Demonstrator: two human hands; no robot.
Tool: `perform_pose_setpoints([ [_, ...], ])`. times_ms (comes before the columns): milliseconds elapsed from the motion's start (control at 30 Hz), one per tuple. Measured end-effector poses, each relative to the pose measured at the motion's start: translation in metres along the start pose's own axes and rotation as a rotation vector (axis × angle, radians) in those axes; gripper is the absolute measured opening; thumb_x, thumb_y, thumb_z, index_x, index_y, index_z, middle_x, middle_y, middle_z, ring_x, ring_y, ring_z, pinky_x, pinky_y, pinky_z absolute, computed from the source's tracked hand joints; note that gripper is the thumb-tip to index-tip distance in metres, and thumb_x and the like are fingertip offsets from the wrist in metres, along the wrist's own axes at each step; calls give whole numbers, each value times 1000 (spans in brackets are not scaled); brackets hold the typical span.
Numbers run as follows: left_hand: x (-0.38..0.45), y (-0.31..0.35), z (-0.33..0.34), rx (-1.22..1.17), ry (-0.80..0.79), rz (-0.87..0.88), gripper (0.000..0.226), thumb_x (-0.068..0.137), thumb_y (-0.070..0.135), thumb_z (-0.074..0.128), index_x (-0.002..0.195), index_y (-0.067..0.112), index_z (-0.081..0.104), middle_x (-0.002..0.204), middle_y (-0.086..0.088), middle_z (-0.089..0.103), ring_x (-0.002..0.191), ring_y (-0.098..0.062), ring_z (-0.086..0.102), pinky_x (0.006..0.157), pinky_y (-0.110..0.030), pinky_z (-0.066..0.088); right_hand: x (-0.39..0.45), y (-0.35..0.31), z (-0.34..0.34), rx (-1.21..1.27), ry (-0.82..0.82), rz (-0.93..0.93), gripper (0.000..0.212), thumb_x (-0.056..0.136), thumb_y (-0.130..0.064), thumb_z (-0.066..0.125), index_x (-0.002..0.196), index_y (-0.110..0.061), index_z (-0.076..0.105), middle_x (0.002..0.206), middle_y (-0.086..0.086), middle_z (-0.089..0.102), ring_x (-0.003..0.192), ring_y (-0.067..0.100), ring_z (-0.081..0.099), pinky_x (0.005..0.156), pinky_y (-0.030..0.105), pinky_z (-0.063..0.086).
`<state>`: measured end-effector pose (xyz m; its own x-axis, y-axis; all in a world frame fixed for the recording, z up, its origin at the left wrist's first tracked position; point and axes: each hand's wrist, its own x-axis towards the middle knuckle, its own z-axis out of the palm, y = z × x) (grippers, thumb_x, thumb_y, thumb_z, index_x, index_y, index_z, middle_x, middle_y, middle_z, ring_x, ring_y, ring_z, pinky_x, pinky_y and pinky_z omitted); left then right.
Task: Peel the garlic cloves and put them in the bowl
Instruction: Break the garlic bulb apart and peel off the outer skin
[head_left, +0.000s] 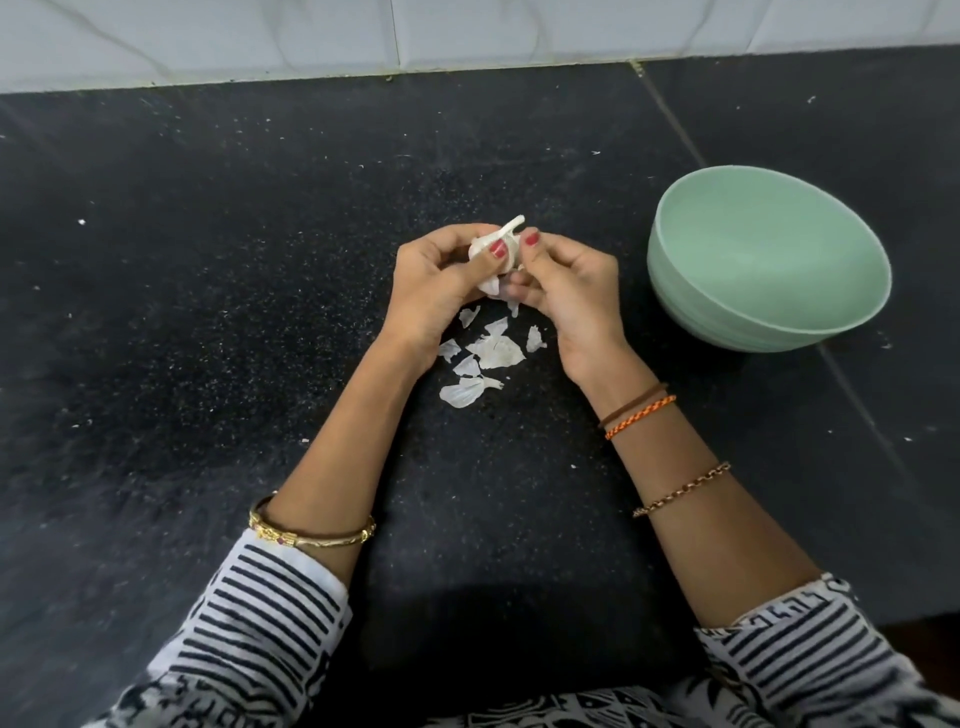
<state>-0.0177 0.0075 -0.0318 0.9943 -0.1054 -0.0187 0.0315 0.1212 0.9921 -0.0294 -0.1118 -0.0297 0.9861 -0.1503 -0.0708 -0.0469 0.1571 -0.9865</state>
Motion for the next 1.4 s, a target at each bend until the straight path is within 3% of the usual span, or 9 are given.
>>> perform_pose_setpoints([
  [100, 0, 3, 0, -83, 3, -52, 10, 90, 4, 55, 93, 4, 65, 74, -2, 69, 62, -6, 64, 63, -18, 53, 2, 0, 0, -14, -7, 27, 23, 95, -17, 51, 83, -5, 67, 70, 3, 60, 54, 1, 54, 54, 15, 47],
  [300, 0, 6, 0, -188, 18, -104, 17, 93, 10, 51, 89, 3, 66, 68, -1, 70, 63, -7, 63, 62, -15, 51, 3, -5, 2, 132, 0, 145, 22, 94, -16, 51, 84, -4, 66, 62, 1, 64, 49, 2, 56, 49, 13, 45],
  [467, 2, 4, 6, -270, 165, -178, 22, 95, 13, 46, 83, 3, 61, 73, -3, 61, 57, -5, 55, 56, -15, 47, 3, -3, 3, 130, 44, 118, 9, 87, -12, 62, 85, -5, 67, 72, 6, 67, 50, 1, 55, 51, 13, 46],
  [700, 6, 10, 2, -480, 371, -162, 18, 91, 0, 35, 82, 12, 45, 69, -4, 52, 46, -8, 44, 42, -16, 34, 4, -7, 0, 213, 12, 139, 16, 95, -11, 49, 92, -13, 65, 71, 4, 61, 55, 2, 53, 53, 13, 46],
  [767, 8, 11, -4, -417, 396, -139, 18, 92, 5, 40, 78, 14, 47, 63, 0, 51, 44, -7, 42, 41, -16, 31, 4, -7, 0, 216, 19, 137, 12, 93, -11, 53, 91, -11, 65, 73, 4, 62, 56, 1, 52, 55, 13, 46],
  [933, -1, 7, 3, 32, 300, -15, 25, 84, 20, 67, 62, 17, 55, 54, 9, 50, 47, 0, 43, 46, -14, 35, 4, -2, 0, 174, -22, 109, 10, 90, -4, 55, 94, -9, 63, 81, 4, 64, 59, 1, 56, 61, 14, 49],
  [1033, -4, 7, 6, 86, 207, 40, 21, 81, 9, 69, 63, 13, 59, 49, 17, 55, 46, 5, 47, 50, -9, 37, 3, -2, -1, 155, -24, 89, 11, 88, -3, 58, 89, -12, 65, 76, -1, 62, 65, 3, 55, 63, 14, 49],
  [1200, -6, 10, 4, 47, 100, 21, 13, 82, 6, 67, 70, 8, 64, 56, 11, 61, 44, 4, 49, 47, -8, 37, 1, -2, -2, 199, -18, 70, 15, 84, 0, 60, 82, -14, 66, 65, -7, 67, 61, 2, 60, 63, 14, 50],
  [1400, -3, 6, 1, 92, 83, 56, 14, 79, -3, 68, 78, 10, 66, 56, 12, 64, 51, 3, 56, 53, -10, 43, 4, -3, -4, 267, -16, 110, 17, 86, 7, 57, 91, -6, 67, 78, 0, 70, 71, 7, 67, 64, 14, 52],
])
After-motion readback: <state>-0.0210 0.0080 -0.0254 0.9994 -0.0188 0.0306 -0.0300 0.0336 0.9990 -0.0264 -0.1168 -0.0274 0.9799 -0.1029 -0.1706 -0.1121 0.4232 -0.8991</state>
